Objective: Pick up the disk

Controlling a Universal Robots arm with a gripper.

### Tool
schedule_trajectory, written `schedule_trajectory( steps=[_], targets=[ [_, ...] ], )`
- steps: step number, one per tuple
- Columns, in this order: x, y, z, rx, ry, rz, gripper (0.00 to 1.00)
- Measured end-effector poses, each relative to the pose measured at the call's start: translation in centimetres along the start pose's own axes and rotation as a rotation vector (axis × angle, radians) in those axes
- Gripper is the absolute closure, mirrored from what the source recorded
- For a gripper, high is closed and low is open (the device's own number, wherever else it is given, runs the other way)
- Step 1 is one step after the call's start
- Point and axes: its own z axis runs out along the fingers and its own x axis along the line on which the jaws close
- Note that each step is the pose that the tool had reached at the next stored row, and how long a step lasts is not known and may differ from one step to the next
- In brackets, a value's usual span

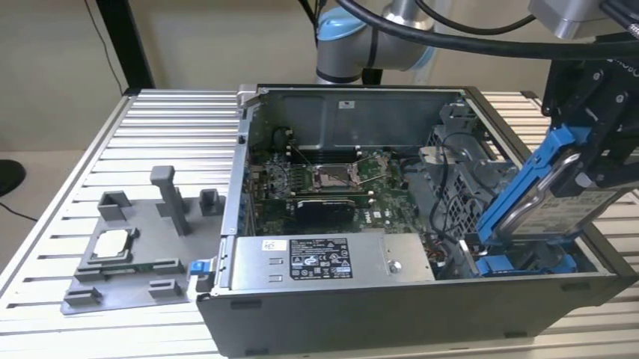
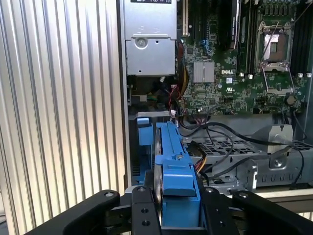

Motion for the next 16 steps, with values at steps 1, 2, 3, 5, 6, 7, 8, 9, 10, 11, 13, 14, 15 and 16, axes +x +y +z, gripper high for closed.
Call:
schedule_trajectory(
  steps=[1, 2, 3, 5, 6, 7, 8, 9, 10, 11, 13, 14, 15, 16],
  targets=[
    [0.04, 0.00, 0.04, 0.0000, 0.0000, 0.000, 1.00],
    [0.06, 0.01, 0.10, 0.0000, 0.0002, 0.000, 1.00],
    [0.07, 0.01, 0.15, 0.0000, 0.0004, 0.000, 1.00],
    [0.08, 0.02, 0.18, 0.0000, 0.0006, 0.000, 1.00],
    [0.11, 0.02, 0.21, 0.0000, 0.0005, 0.000, 1.00],
    [0.14, 0.03, 0.26, 0.0000, 0.0003, 0.000, 1.00],
    [0.15, 0.03, 0.31, 0.0000, 0.0002, 0.000, 1.00],
    [0.15, 0.03, 0.34, 0.0000, 0.0004, 0.000, 1.00],
    [0.16, 0.03, 0.34, 0.0000, 0.0004, 0.000, 1.00],
    [0.16, 0.03, 0.34, 0.0000, 0.0006, 0.000, 1.00],
    [0.16, 0.04, 0.34, 0.0000, 0.0005, 0.000, 1.00],
    [0.16, 0.06, 0.35, 0.0000, 0.0003, 0.000, 1.00],
    [0.16, 0.08, 0.35, 0.0000, 0.0004, 0.000, 1.00],
    [0.16, 0.10, 0.34, 0.0000, 0.0004, 0.000, 1.00]
  ],
)
